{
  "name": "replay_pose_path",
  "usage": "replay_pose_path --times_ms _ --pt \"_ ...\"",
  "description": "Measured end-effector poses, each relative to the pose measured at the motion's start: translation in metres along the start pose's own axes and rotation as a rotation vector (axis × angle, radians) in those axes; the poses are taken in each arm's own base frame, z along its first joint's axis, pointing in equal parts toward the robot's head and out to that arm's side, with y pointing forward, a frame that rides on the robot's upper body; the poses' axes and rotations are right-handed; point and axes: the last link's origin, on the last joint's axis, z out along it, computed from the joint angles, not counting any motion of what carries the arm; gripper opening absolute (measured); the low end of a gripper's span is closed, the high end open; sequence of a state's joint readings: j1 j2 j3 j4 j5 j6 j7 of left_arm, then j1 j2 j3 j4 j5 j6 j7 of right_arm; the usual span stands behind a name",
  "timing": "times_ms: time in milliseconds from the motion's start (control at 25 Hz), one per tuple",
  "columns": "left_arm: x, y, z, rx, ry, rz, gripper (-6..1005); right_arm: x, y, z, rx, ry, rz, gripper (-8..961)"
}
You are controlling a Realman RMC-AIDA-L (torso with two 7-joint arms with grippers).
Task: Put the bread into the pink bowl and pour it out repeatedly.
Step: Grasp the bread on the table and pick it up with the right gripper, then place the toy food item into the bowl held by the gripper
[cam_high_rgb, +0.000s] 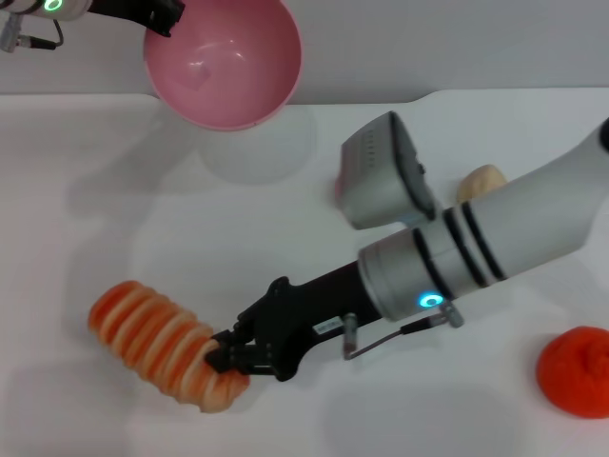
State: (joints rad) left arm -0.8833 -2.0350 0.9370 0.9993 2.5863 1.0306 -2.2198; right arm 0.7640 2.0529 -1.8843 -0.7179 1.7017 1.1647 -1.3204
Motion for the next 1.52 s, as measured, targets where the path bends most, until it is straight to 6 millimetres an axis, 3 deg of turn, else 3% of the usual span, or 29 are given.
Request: replay_pose_path --times_ms 600,1520 --pt "-0.012 -0.006 0.007 0.022 -0.015 -0.043 43 -0.001 0.026 -0.056 0.083 -0.108 -0.273 118" --pt "-0.025 -0.008 0.013 0.034 -0.030 -0.114 43 -0.025 0.012 -0.135 0.405 -0.344 -0.644 106"
